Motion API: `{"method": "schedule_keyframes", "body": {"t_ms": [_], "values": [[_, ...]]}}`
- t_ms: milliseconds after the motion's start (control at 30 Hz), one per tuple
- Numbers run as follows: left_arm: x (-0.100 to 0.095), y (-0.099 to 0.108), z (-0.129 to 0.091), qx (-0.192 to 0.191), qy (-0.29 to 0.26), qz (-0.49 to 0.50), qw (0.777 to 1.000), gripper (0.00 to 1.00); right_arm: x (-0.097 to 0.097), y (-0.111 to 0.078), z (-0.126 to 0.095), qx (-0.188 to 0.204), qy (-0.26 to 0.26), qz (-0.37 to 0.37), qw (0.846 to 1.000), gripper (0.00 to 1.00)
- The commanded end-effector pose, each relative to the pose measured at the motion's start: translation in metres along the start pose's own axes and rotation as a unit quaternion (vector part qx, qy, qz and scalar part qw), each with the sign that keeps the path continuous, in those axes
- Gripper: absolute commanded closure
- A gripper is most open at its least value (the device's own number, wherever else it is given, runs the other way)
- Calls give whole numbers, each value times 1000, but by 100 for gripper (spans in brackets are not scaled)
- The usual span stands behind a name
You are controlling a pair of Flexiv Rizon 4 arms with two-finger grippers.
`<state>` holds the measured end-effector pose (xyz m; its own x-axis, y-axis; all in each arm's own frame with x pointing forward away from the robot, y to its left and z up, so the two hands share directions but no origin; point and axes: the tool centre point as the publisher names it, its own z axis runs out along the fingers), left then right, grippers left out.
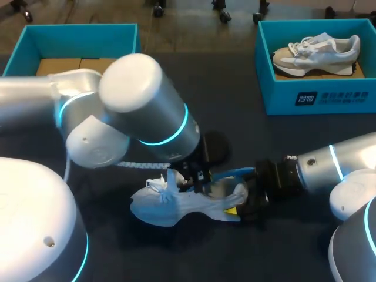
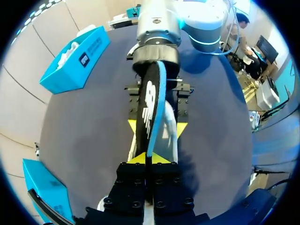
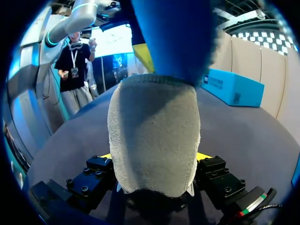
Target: Take the shoe out of the shoebox, open the shoe tongue, remove and reinsert the insole, then place the shoe into the shoebox
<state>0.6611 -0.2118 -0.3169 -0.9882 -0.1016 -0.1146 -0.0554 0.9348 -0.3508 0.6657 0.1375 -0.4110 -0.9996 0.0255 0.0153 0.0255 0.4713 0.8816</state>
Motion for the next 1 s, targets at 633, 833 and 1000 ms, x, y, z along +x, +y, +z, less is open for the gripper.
{"method": "schedule_keyframes", "body": {"t_ms": [633, 833, 1000], "values": [[20, -16, -41, 2, -23, 31, 999, 14, 0, 2, 2, 3, 0, 0, 1000, 100], [17, -22, -39, -7, -35, 33, 999, 50, 0, 2, 2, 3, 0, 0, 1000, 100], [19, -23, -38, -11, -44, 30, 998, 64, 0, 2, 2, 3, 0, 0, 1000, 100]]}}
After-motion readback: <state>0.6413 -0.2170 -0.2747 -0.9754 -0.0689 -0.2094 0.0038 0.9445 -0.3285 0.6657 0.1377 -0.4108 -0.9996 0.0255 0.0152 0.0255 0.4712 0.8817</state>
